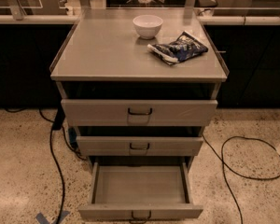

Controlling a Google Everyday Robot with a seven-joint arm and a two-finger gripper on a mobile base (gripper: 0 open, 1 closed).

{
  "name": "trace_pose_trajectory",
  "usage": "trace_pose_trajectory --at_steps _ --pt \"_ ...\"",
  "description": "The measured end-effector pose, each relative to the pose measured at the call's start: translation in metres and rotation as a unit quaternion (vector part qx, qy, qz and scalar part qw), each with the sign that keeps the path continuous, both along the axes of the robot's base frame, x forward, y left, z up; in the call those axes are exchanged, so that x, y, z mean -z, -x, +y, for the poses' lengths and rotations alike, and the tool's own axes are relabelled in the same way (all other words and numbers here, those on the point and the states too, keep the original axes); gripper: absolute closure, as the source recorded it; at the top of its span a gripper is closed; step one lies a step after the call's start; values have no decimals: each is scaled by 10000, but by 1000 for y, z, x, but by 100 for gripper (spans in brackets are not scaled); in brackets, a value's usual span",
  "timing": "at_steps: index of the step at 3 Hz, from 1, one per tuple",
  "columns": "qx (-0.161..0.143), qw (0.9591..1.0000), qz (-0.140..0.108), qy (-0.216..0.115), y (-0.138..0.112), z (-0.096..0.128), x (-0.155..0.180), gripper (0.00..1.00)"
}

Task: Close bottom drawer

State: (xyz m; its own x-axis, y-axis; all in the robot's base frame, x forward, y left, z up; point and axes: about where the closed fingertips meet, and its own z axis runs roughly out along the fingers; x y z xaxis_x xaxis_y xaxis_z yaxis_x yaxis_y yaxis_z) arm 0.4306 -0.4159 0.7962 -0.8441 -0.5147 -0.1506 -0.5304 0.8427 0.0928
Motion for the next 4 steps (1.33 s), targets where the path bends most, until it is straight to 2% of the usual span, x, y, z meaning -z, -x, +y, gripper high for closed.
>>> trace_pose_trajectory --at_steps 1,2,4 --pt "32 9996 -4 271 -4 4 5 0" --pt "254 9977 175 601 9 -6 43 0" --pt "455 9966 148 674 31 -16 91 0"
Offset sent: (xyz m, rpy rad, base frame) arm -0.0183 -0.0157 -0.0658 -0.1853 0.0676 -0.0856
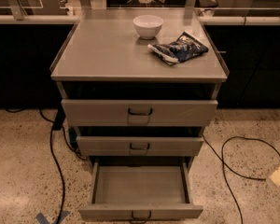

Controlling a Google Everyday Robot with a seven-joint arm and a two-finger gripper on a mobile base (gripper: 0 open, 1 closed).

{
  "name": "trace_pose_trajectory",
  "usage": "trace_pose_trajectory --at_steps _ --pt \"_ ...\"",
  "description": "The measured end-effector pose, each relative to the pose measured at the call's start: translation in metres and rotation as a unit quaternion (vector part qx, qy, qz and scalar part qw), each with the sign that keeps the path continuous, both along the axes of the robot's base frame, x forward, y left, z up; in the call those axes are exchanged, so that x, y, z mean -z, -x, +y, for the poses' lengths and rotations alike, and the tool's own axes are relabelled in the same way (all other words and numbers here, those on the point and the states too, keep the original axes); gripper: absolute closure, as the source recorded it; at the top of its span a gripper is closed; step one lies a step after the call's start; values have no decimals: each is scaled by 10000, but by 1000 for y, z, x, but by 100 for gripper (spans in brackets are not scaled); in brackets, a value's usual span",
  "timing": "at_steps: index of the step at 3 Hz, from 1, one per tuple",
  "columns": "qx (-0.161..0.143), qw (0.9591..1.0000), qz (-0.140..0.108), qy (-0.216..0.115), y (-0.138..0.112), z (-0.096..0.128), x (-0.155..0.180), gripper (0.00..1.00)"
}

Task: Close bottom drawer

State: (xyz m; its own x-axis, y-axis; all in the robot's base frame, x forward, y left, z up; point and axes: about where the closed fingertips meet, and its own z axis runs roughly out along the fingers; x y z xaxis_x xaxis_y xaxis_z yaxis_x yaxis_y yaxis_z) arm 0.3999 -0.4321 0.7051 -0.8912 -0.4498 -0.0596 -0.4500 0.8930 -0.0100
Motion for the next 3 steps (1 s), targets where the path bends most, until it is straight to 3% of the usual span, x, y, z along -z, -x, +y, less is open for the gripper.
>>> trace_pose_trajectory --at_steps 1,2,3 --pt "-104 9994 275 -205 1 -5 29 0" --pt "-529 9929 965 -447 8 -11 43 0" --pt "-1189 9788 1618 -404 21 -14 49 0"
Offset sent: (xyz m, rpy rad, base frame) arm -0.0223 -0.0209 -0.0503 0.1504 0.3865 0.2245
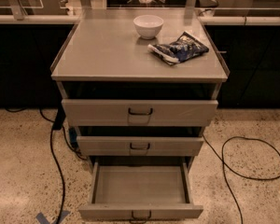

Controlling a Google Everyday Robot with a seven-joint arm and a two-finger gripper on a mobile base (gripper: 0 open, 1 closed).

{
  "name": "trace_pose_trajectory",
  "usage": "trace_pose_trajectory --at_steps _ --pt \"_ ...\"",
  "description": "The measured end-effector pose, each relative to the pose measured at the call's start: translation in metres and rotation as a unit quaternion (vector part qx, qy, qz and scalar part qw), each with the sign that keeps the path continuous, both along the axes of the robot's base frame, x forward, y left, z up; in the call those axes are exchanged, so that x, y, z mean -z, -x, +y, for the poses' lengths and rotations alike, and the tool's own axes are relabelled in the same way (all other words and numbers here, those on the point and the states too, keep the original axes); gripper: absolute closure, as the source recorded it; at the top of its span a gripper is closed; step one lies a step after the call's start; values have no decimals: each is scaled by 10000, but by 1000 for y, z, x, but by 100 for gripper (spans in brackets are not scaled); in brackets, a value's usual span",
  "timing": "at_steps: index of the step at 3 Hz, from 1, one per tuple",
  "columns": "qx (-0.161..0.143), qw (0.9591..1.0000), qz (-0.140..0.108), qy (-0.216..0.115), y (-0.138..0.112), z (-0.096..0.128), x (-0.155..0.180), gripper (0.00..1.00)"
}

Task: Close bottom drawer

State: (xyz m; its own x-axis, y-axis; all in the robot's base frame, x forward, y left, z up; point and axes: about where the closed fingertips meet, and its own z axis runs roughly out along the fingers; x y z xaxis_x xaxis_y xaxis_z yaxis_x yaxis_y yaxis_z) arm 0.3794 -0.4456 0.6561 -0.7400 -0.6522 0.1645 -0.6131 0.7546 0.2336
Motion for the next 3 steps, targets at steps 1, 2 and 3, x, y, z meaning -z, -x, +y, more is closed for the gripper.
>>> trace_pose_trajectory --at_steps 1,2,3 --pt "-199 9997 163 -2 5 -2 1 0" --pt "-219 9997 134 0 4 -2 1 0" --pt "-400 9991 -129 15 -1 -2 -4 0"
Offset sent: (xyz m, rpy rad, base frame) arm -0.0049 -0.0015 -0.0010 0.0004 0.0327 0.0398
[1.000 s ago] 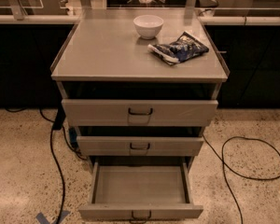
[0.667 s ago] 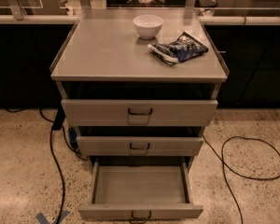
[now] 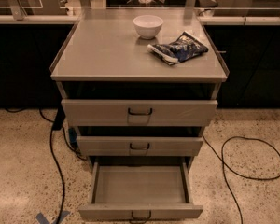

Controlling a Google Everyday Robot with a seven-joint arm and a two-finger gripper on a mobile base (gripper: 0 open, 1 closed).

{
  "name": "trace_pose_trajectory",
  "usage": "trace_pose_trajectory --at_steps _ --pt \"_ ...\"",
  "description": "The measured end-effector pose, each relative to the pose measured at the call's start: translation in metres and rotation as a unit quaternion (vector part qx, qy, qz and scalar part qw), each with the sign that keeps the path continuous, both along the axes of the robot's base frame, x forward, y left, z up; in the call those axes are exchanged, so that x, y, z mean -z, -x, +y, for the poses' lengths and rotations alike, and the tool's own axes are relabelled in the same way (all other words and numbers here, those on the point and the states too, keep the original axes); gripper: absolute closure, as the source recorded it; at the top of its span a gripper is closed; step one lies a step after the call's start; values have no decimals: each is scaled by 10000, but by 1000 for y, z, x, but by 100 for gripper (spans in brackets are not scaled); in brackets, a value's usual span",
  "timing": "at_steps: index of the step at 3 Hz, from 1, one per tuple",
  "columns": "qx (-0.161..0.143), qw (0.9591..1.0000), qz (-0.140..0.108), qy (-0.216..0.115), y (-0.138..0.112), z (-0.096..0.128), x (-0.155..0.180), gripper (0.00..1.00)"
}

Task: Close bottom drawer

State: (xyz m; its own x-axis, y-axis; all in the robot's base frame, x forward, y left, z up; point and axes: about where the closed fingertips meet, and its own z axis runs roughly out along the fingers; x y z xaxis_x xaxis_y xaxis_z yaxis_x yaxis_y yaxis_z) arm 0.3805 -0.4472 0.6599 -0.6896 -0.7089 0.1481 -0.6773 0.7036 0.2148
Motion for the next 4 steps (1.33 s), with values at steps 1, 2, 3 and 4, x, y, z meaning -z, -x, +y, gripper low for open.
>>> trace_pose_trajectory --at_steps 1,2,3,4 --pt "6 9992 -147 371 -3 -1 8 0" --pt "163 9966 -331 736 5 -3 25 0" --pt "408 9956 -222 816 14 -9 45 0" --pt "641 9961 278 538 34 -15 79 0"
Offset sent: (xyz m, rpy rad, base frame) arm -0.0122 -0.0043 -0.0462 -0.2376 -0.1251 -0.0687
